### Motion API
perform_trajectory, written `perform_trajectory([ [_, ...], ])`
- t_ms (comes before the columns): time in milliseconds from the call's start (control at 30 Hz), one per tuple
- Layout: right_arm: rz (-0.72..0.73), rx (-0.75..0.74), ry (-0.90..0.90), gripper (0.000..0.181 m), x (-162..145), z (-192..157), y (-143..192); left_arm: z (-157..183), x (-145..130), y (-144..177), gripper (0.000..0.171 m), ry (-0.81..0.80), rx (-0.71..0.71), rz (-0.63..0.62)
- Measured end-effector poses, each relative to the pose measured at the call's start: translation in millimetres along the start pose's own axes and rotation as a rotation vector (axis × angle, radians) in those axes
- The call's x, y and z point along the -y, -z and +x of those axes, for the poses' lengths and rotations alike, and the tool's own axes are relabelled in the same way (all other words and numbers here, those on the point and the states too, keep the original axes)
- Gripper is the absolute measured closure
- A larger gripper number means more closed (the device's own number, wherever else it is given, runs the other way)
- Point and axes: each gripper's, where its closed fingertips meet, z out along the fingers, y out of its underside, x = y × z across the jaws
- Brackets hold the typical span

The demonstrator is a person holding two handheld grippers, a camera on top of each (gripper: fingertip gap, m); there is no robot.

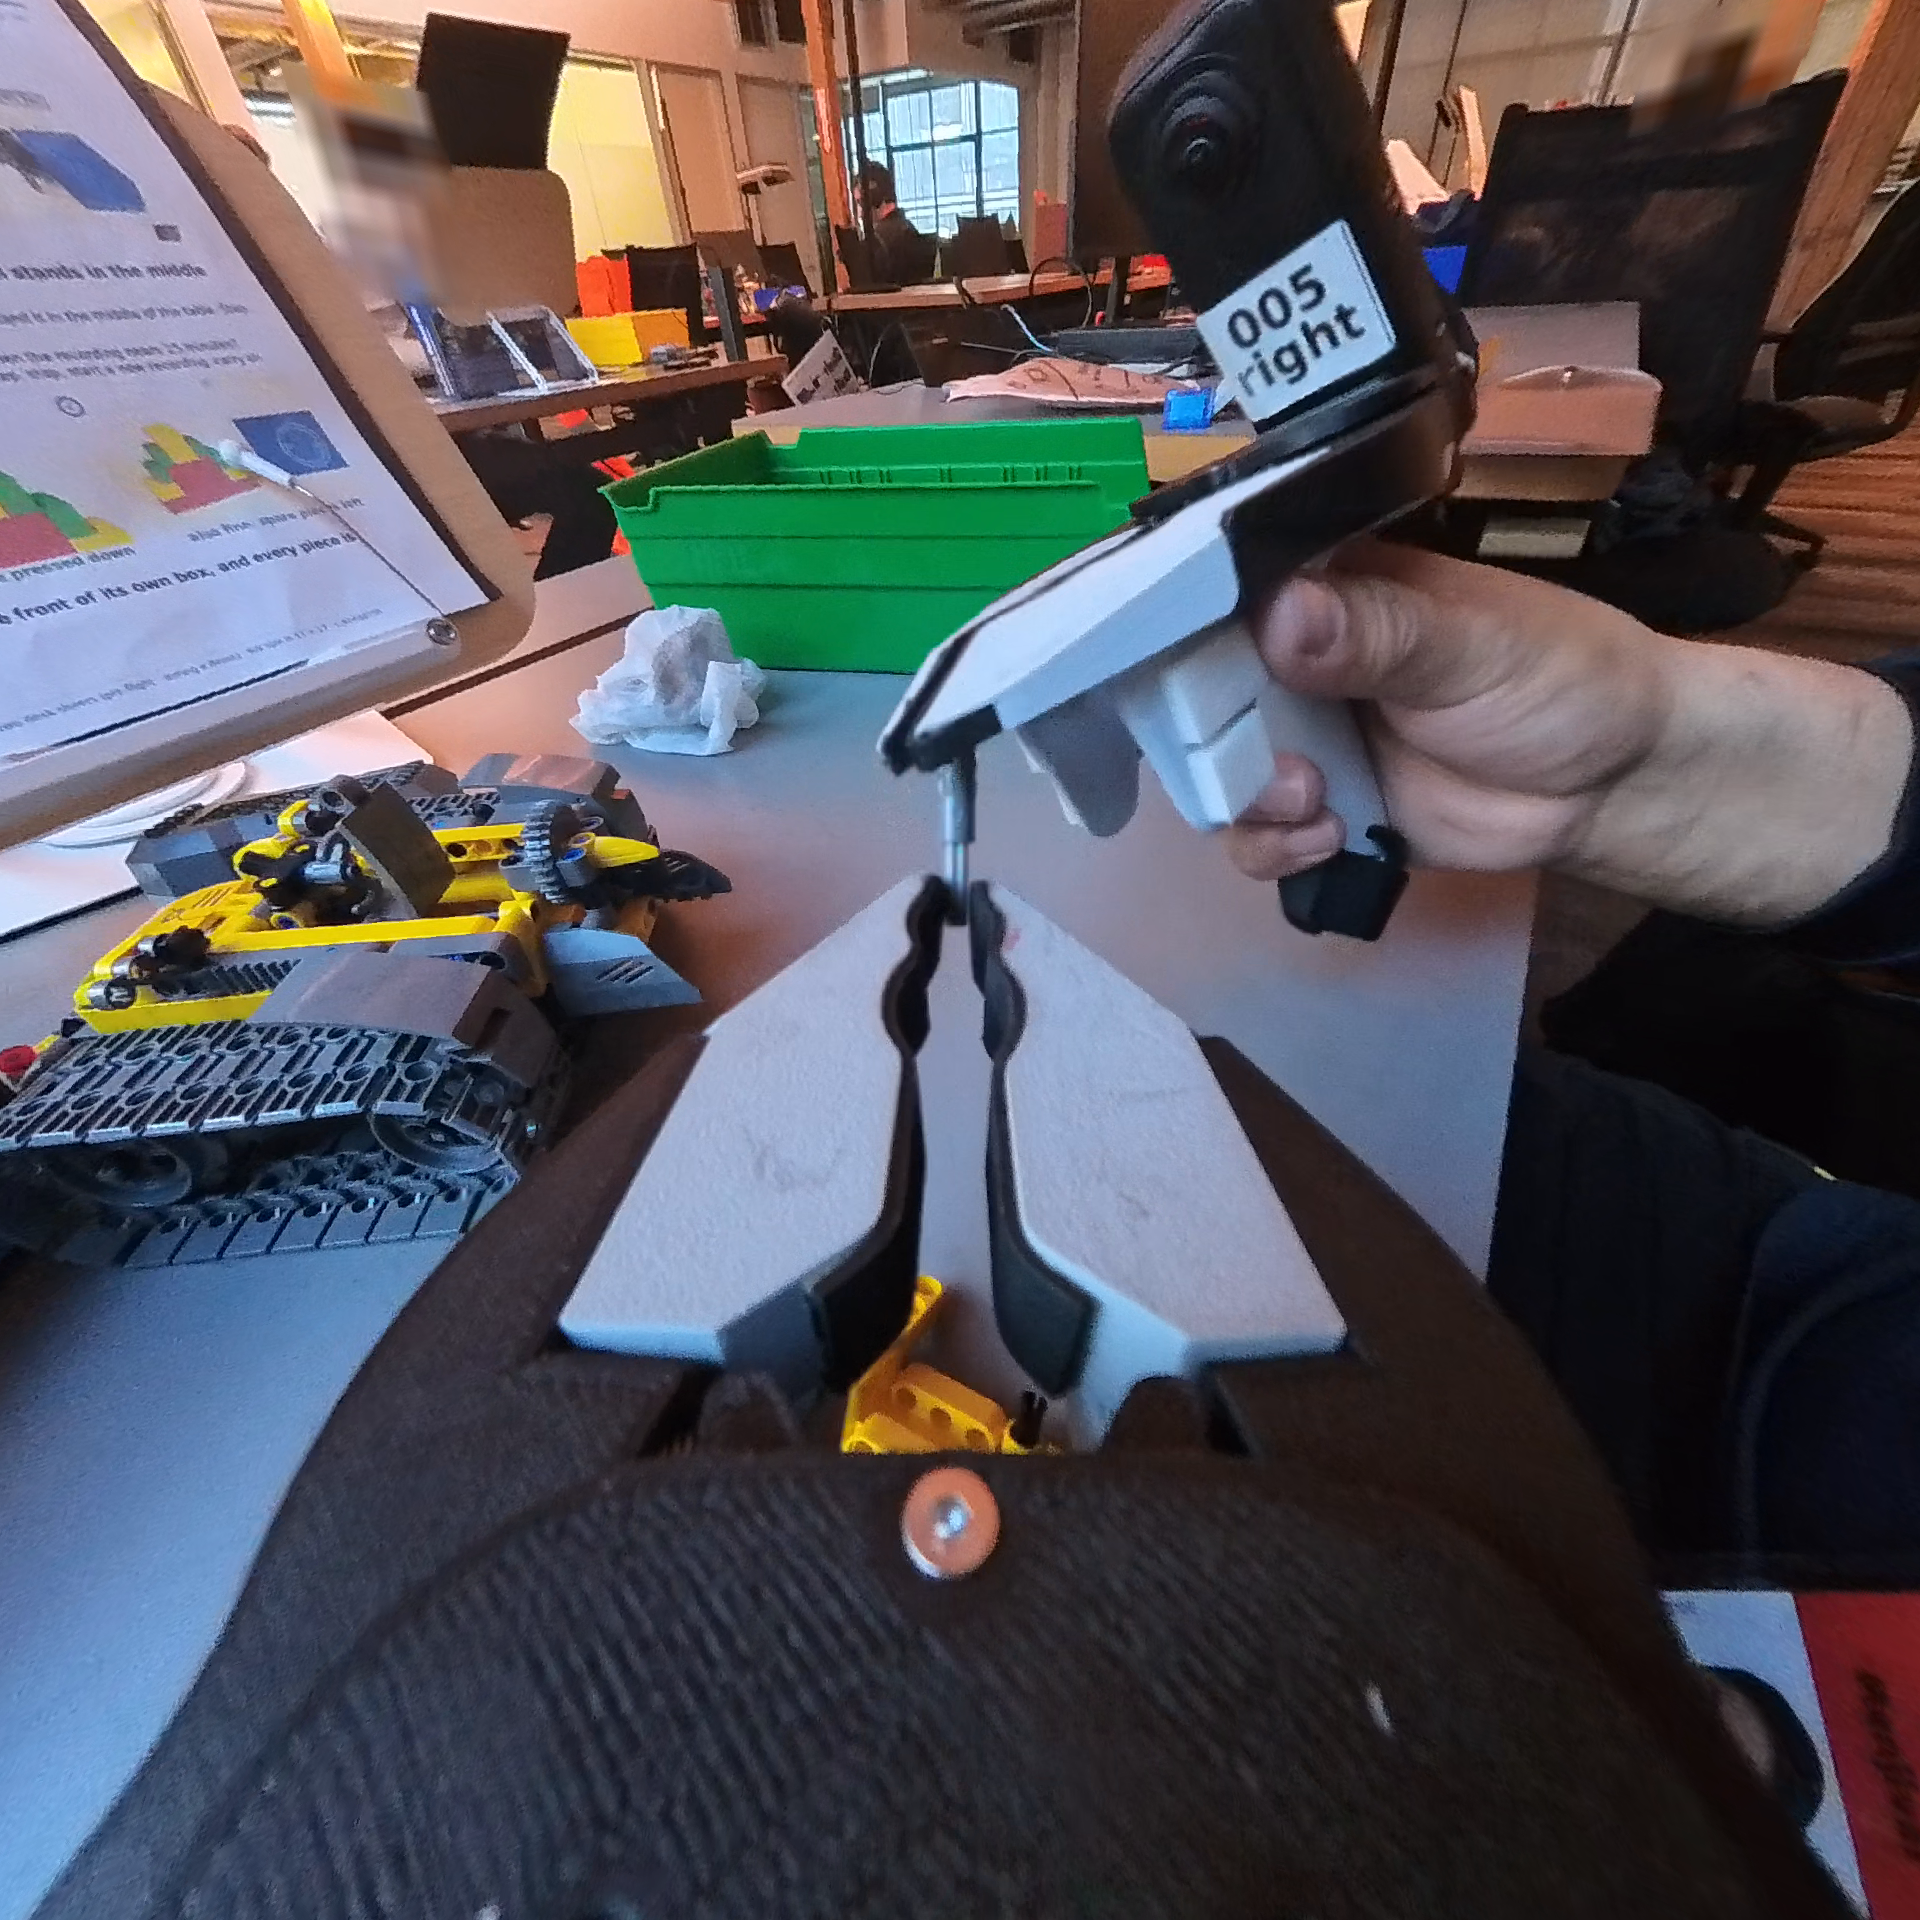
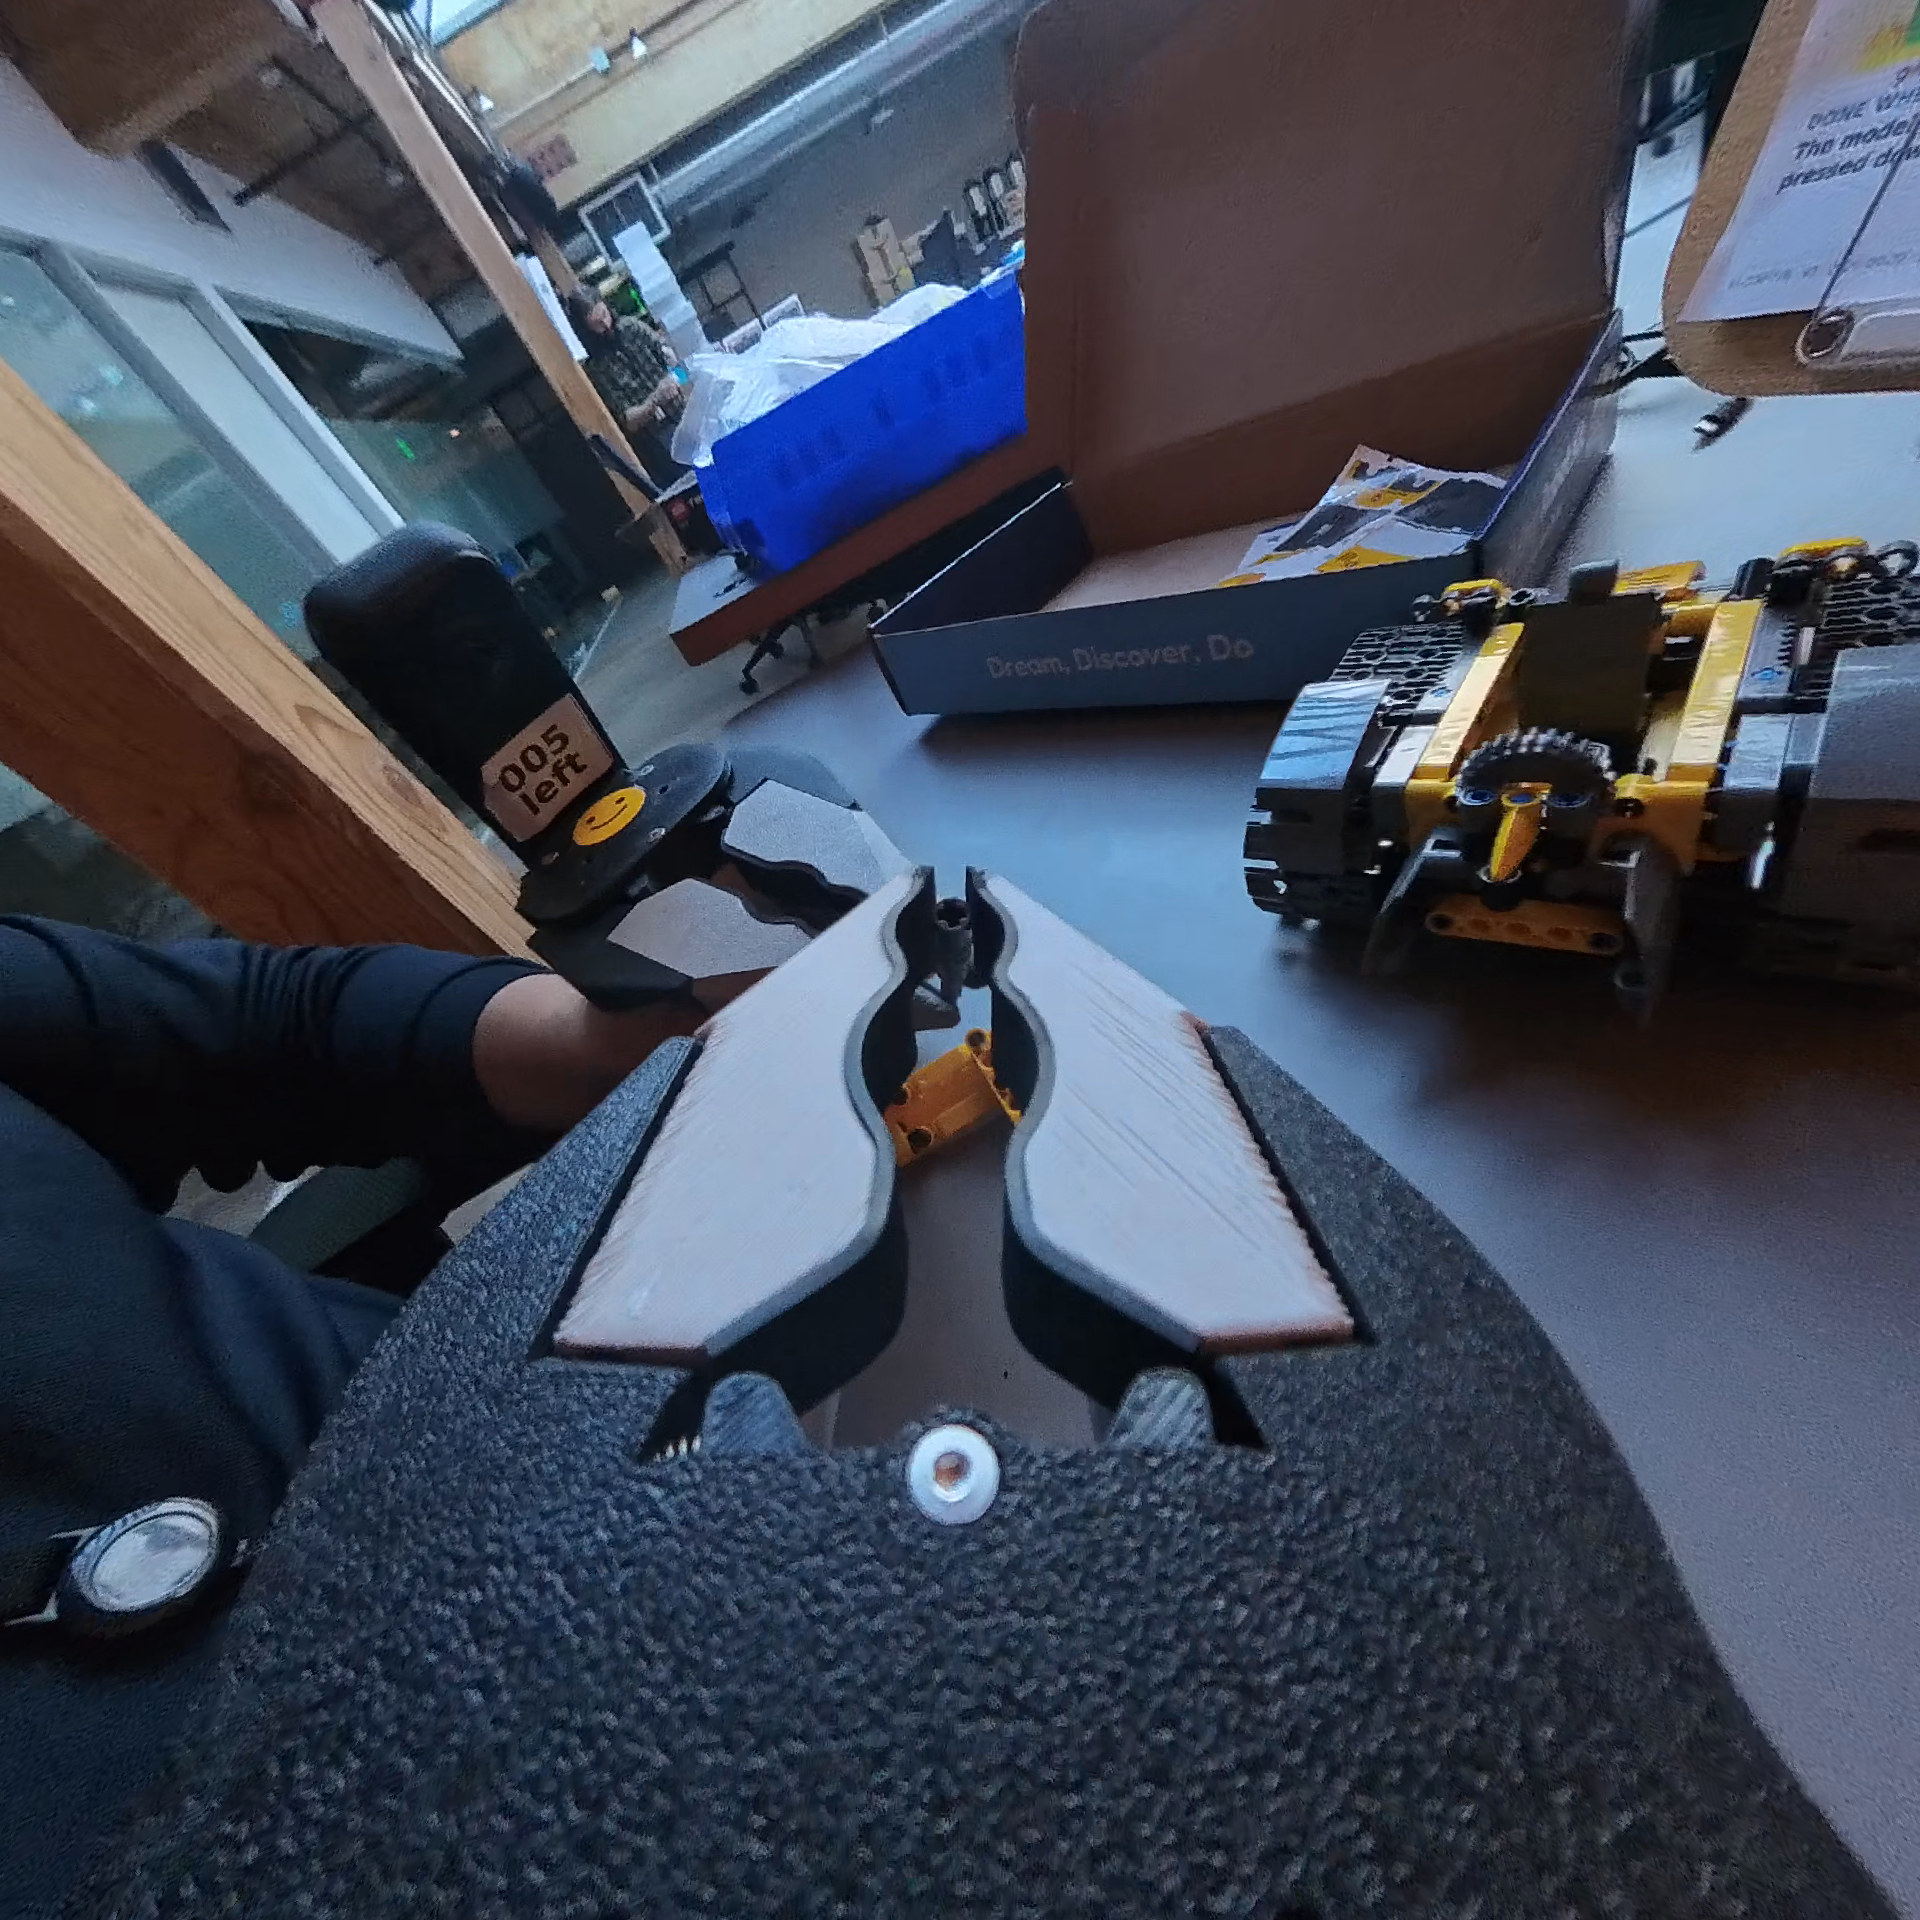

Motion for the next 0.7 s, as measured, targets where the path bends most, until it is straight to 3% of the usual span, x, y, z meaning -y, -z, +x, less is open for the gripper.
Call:
perform_trajectory([
  [367,0.052,0.05,-0.016,0.177,-0.6,-10.9,-4.1,4.7,-1.2,-2.8,0.171,0.02,-0.024,-0.014],
  [500,0.047,0.078,-0.038,0.165,-6.8,-15.1,-10.4,3.2,2.8,-1.4,0.171,0.081,-0.033,0.017],
  [700,0.114,0.021,0.024,0.179,-2.8,-13.8,-9.3,7.3,4.1,-2.2,0.17,0.16,-0.053,0.019],
])
